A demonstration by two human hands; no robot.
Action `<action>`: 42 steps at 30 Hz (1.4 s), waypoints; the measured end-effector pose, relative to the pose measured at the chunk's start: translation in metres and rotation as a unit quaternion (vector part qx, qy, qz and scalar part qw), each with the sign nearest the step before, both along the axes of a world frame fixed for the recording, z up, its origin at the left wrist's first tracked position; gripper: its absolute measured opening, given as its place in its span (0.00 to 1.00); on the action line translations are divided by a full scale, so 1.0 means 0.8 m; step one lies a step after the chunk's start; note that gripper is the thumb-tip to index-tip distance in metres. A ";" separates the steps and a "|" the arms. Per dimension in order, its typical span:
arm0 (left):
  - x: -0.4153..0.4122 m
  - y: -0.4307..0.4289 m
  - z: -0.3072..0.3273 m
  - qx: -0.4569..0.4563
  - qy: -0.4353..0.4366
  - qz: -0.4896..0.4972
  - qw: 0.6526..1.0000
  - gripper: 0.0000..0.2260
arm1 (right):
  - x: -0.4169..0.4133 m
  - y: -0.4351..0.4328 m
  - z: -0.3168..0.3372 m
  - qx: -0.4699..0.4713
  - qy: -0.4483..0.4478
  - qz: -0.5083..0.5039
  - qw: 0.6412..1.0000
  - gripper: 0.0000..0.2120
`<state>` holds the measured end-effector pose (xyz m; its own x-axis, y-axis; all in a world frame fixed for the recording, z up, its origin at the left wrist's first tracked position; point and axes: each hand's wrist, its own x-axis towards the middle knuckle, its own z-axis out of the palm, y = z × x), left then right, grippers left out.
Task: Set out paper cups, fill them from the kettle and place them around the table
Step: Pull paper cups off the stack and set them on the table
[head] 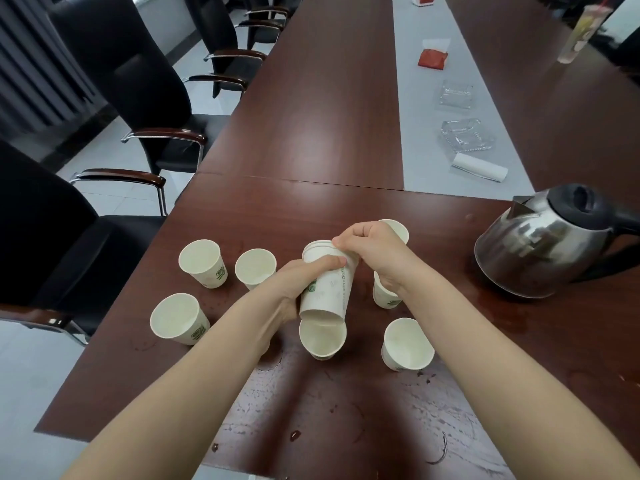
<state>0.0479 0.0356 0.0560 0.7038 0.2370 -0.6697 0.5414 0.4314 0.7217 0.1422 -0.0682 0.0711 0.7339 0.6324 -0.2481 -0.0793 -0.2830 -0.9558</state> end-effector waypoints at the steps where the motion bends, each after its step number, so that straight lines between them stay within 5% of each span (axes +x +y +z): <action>1: 0.000 0.000 0.002 0.001 0.003 -0.005 1.000 0.13 | 0.000 0.000 -0.001 -0.003 0.001 -0.008 1.000 0.12; 10: -0.002 -0.010 0.002 0.018 0.002 -0.033 0.999 0.29 | 0.002 0.005 -0.003 -0.023 -0.030 -0.062 0.997 0.12; 22: -0.006 -0.008 0.012 0.087 -0.001 -0.097 0.991 0.08 | 0.003 0.010 0.003 -0.063 0.006 -0.091 0.994 0.12; 35: 0.002 0.001 0.024 0.097 0.021 -0.082 0.992 0.08 | 0.011 0.022 0.001 -0.083 -0.012 -0.098 0.992 0.14; 42: -0.017 0.011 0.008 0.051 -0.010 -0.064 0.997 0.10 | 0.051 0.002 0.006 -0.051 -0.011 -0.116 0.992 0.07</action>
<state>0.0339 0.0444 0.0625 0.7459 0.2103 -0.6320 0.5719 0.2843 0.7695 0.1830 -0.0667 0.0760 0.8629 0.4178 -0.2842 -0.1336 -0.3539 -0.9257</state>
